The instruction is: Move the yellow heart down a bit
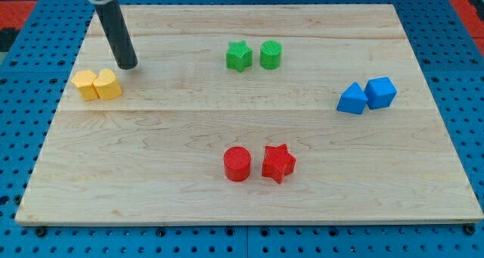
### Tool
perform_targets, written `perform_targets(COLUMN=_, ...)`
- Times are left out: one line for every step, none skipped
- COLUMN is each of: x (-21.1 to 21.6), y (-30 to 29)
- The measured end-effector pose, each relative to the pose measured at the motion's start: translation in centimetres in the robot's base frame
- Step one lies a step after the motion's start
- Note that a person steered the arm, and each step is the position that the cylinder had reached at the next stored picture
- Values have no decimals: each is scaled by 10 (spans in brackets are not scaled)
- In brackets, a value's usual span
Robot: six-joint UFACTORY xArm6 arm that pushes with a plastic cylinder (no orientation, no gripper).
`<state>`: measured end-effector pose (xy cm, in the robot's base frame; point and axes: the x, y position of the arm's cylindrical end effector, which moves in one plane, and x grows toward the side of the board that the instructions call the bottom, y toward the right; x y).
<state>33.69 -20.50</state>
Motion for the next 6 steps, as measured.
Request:
perform_targets(x=41, y=-25)
perform_targets(x=89, y=-25)
perform_targets(x=112, y=-25)
perform_targets(x=80, y=-3)
perform_targets(x=81, y=36)
perform_targets(x=133, y=17)
